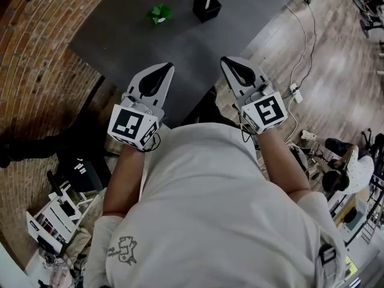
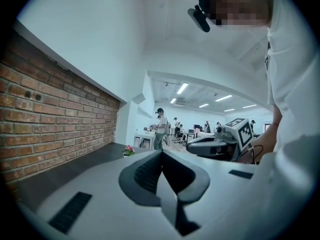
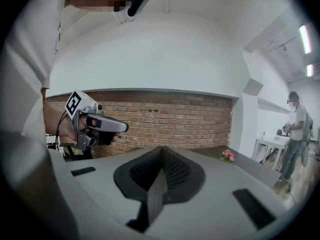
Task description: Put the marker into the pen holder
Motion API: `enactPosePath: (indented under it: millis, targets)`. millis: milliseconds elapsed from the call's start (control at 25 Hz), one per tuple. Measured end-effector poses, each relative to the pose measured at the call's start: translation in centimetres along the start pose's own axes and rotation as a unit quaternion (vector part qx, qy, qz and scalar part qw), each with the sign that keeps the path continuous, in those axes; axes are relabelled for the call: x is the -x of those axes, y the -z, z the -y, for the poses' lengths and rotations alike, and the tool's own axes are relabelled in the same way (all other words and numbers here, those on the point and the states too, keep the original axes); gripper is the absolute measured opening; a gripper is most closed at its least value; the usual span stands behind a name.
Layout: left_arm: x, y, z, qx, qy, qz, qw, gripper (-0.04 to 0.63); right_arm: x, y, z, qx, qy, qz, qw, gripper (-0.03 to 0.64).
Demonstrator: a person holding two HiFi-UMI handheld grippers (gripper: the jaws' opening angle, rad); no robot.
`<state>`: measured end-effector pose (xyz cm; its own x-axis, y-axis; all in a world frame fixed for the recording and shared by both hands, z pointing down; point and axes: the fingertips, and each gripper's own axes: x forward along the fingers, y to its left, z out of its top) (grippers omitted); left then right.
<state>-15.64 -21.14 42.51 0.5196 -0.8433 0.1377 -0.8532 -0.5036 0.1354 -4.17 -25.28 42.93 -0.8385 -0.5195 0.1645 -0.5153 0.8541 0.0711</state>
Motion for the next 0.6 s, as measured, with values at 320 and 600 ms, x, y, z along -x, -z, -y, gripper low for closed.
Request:
enactPosePath:
  millis: [320, 600]
  targets:
    - [2.1, -0.8, 1.3, -0.009, 0.014, 0.009, 0.9998, 0.011, 2.7, -1.4, -2.1, 0.011, 0.012, 0.013, 1.0, 0.005]
    - [2.8, -1.8, 3.9, -0.002, 0.04, 0.011, 0.9991, 0.011, 5.2, -1.8, -2.5, 0.005, 0.027, 0.015, 1.0, 0.005]
